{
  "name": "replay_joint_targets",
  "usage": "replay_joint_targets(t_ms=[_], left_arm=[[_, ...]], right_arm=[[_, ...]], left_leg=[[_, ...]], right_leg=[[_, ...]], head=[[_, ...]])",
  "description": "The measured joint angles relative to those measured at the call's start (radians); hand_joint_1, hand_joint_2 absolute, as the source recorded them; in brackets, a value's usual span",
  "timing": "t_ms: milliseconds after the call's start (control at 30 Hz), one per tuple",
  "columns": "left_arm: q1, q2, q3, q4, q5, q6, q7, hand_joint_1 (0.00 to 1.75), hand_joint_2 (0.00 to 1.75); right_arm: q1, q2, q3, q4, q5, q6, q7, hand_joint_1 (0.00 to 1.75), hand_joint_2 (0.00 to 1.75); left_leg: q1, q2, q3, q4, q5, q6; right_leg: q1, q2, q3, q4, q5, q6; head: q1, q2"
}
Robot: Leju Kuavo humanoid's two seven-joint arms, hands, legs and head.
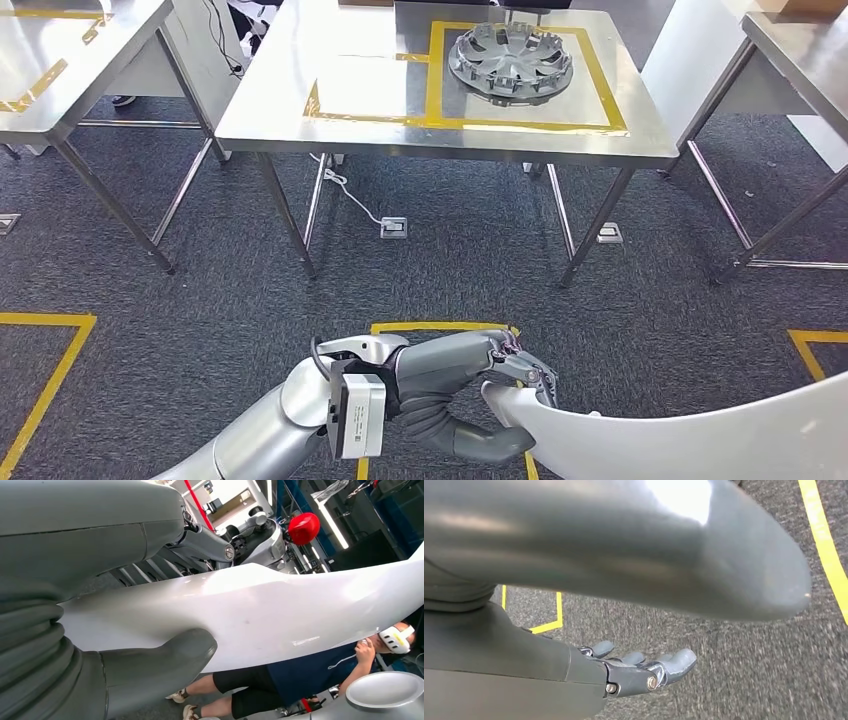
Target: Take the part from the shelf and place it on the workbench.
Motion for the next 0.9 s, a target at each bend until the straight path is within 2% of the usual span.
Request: replay_joint_targets(t_ms=[33, 100, 133, 167, 233, 300, 333, 367, 433, 467, 500, 533, 600, 633, 667, 800, 833, 867, 900], left_arm=[[0.001, 0.0, 0.0, 0.0, 0.0, 0.0, 0.0, 1.75, 1.75], [0.001, 0.001, -0.001, 0.0, 0.0, 0.001, 0.0, 1.75, 1.75], [0.001, 0.001, -0.001, 0.0, 0.0, 0.001, 0.0, 1.75, 1.75], [0.001, 0.001, -0.002, 0.0, 0.0, 0.001, 0.0, 1.75, 1.75], [0.0, 0.002, -0.003, 0.0, 0.0, 0.002, -0.001, 1.75, 1.75], [-0.001, 0.003, -0.004, -0.002, -0.002, 0.004, -0.002, 1.75, 1.75], [-0.001, 0.003, -0.005, -0.004, -0.003, 0.006, -0.002, 1.75, 1.75], [0.0, 0.005, -0.005, -0.006, -0.004, 0.007, -0.003, 1.75, 1.75], [0.006, 0.009, -0.007, -0.008, -0.013, 0.013, -0.002, 1.75, 1.75], [0.011, 0.009, -0.008, -0.012, -0.023, 0.017, 0.006, 1.75, 1.75], [0.017, 0.008, -0.01, -0.019, -0.034, 0.023, 0.017, 1.75, 1.75], [0.023, 0.004, -0.012, -0.028, -0.044, 0.029, 0.03, 1.75, 1.75], [0.029, -0.006, -0.02, -0.05, -0.052, 0.038, 0.051, 1.75, 1.75], [0.03, -0.01, -0.023, -0.059, -0.053, 0.04, 0.056, 1.75, 1.75], [0.031, -0.012, -0.026, -0.067, -0.054, 0.042, 0.059, 1.75, 1.75], [0.044, -0.006, -0.029, -0.098, -0.055, 0.05, 0.051, 1.75, 1.75], [0.046, -0.004, -0.029, -0.104, -0.055, 0.051, 0.044, 1.75, 1.75], [0.049, -0.002, -0.03, -0.108, -0.055, 0.052, 0.037, 1.75, 1.75], [0.052, 0.0, -0.03, -0.11, -0.056, 0.052, 0.029, 1.75, 1.75]], right_arm=[[0.001, 0.0, 0.0, 0.0, 0.0, 0.001, 0.0, 0.0, 0.0], [0.002, 0.0, 0.0, 0.0, 0.001, 0.001, 0.0, 0.0, 0.0], [0.0, 0.0, 0.0, 0.0, 0.001, 0.002, 0.0, 0.0, 0.0], [-0.002, -0.001, 0.0, 0.0, 0.001, 0.002, 0.0, 0.0, 0.0], [-0.004, -0.001, 0.0, 0.0, 0.004, 0.002, 0.0, 0.0, 0.0], [-0.002, 0.0, 0.0, 0.0, 0.011, 0.004, 0.003, 0.0, 0.0], [-0.002, 0.0, 0.0, 0.0, 0.015, 0.004, 0.005, 0.0, 0.0], [-0.002, 0.0, 0.0, 0.0, 0.017, 0.004, 0.008, 0.0, 0.0], [0.0, 0.0, 0.0, 0.0, 0.019, 0.004, 0.015, 0.0, 0.0], [0.001, 0.0, 0.0, 0.0, 0.02, 0.005, 0.017, 0.0, 0.0], [0.003, 0.0, 0.0, 0.0, 0.021, 0.005, 0.018, 0.0, 0.0], [0.004, 0.0, 0.0, 0.0, 0.023, 0.005, 0.019, 0.0, 0.0], [0.005, 0.001, 0.0, 0.0, 0.026, 0.006, 0.019, 0.0, 0.0], [0.004, 0.001, 0.0, 0.0, 0.027, 0.006, 0.019, 0.0, 0.0], [0.004, 0.002, 0.0, 0.0, 0.028, 0.007, 0.019, 0.0, 0.0], [0.003, 0.001, 0.0, 0.0, 0.035, 0.007, 0.018, 0.0, 0.0], [0.003, 0.001, 0.0, 0.0, 0.036, 0.008, 0.018, 0.0, 0.0], [0.002, 0.0, 0.0, 0.0, 0.036, 0.008, 0.019, 0.0, 0.0], [0.002, -0.001, 0.0, 0.0, 0.036, 0.008, 0.019, 0.0, 0.0]], left_leg=[[-0.001, 0.001, 0.009, 0.001, -0.008, -0.001], [-0.003, 0.004, 0.029, 0.003, -0.026, -0.006], [-0.005, 0.005, 0.036, 0.004, -0.034, -0.011], [-0.007, 0.007, 0.041, 0.004, -0.041, -0.016], [-0.009, 0.009, 0.047, 0.0, -0.051, -0.027], [-0.008, 0.01, 0.052, 0.006, -0.062, -0.037], [-0.008, 0.009, 0.043, 0.031, -0.075, -0.043], [-0.006, 0.007, 0.019, 0.078, -0.095, -0.048], [-0.001, 0.005, -0.062, 0.216, -0.143, -0.056], [0.001, 0.005, -0.1, 0.269, -0.152, -0.059], [0.003, 0.005, -0.124, 0.291, -0.142, -0.06], [0.004, 0.005, -0.128, 0.272, -0.109, -0.06], [0.006, 0.005, -0.09, 0.145, -0.013, -0.054], [0.005, 0.003, -0.065, 0.081, 0.019, -0.05], [0.003, 0.002, -0.048, 0.038, 0.035, -0.044], [0.0, -0.002, -0.027, 0.009, 0.02, -0.02], [0.003, -0.002, -0.019, 0.003, 0.017, -0.014], [0.005, -0.001, -0.011, -0.001, 0.014, -0.009], [0.005, 0.0, -0.004, -0.003, 0.009, -0.005]], right_leg=[[0.0, -0.001, 0.002, -0.032, 0.038, -0.002], [0.003, -0.011, 0.048, -0.165, 0.127, -0.009], [0.006, -0.016, 0.072, -0.222, 0.151, -0.014], [0.01, -0.021, 0.086, -0.256, 0.159, -0.02], [0.014, -0.019, 0.093, -0.269, 0.15, -0.033], [0.008, -0.015, 0.102, -0.274, 0.144, -0.044], [0.005, -0.014, 0.11, -0.277, 0.141, -0.05], [0.003, -0.014, 0.118, -0.279, 0.136, -0.056], [0.003, -0.011, 0.131, -0.279, 0.123, -0.062], [0.003, -0.01, 0.138, -0.279, 0.116, -0.062], [0.003, -0.007, 0.147, -0.279, 0.109, -0.06], [0.002, -0.005, 0.158, -0.279, 0.101, -0.059], [0.002, -0.001, 0.18, -0.279, 0.083, -0.053], [0.004, 0.002, 0.188, -0.278, 0.074, -0.048], [0.005, 0.004, 0.193, -0.277, 0.067, -0.042], [0.002, 0.003, 0.201, -0.277, 0.049, -0.017], [0.001, 0.001, 0.195, -0.257, 0.039, -0.012], [0.0, -0.001, 0.175, -0.215, 0.021, -0.007], [0.0, -0.002, 0.139, -0.154, -0.002, -0.004]], head=[[0.001, 0.0], [0.002, 0.0], [0.003, 0.0], [0.003, 0.0], [0.004, 0.0], [0.003, 0.0], [0.001, 0.0], [-0.001, 0.0], [-0.006, 0.0], [-0.007, 0.0], [-0.008, 0.0], [-0.009, 0.0], [-0.011, 0.0], [-0.011, 0.0], [-0.011, 0.0], [-0.008, 0.0], [-0.007, 0.0], [-0.004, 0.0], [-0.002, 0.0]])
